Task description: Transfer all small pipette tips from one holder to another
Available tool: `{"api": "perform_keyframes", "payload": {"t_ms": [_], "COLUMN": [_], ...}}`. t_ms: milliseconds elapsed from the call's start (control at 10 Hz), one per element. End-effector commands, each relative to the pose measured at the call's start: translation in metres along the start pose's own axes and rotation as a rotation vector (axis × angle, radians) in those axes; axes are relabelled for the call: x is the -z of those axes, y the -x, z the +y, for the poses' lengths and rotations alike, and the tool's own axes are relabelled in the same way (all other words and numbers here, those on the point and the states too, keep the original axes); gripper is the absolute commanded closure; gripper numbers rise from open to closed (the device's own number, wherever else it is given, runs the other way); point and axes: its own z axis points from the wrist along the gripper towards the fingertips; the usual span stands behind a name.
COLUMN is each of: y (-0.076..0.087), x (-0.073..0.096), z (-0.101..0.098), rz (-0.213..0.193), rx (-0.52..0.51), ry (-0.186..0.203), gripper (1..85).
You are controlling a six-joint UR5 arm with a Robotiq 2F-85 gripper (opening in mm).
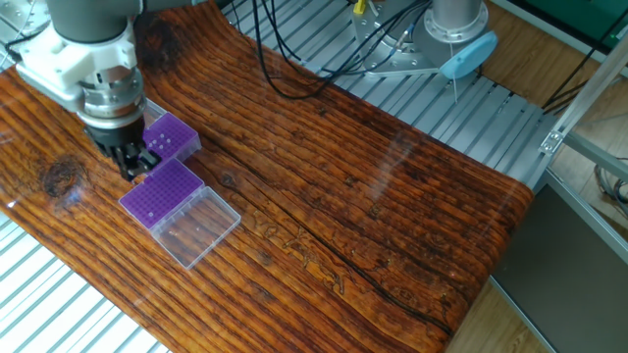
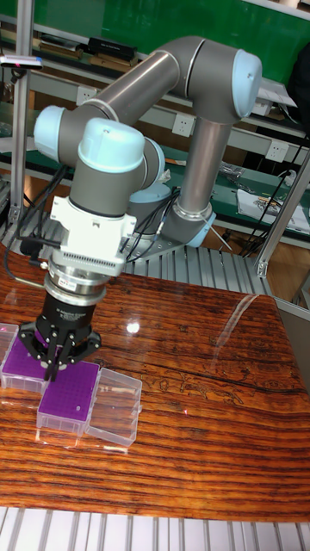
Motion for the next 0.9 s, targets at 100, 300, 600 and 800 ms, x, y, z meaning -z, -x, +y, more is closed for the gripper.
{"api": "perform_keyframes", "payload": {"t_ms": [100,300,600,800], "y": [-0.023,-0.034,-0.048,-0.053], "x": [0.007,0.006,0.003,-0.001], "z": [-0.015,-0.018,-0.017,-0.016], "rz": [0.011,0.013,0.017,0.011], "rx": [-0.01,-0.027,-0.031,-0.035], "ry": [-0.009,0.001,0.009,0.013], "gripper": [84.7,84.7,84.7,84.7]}}
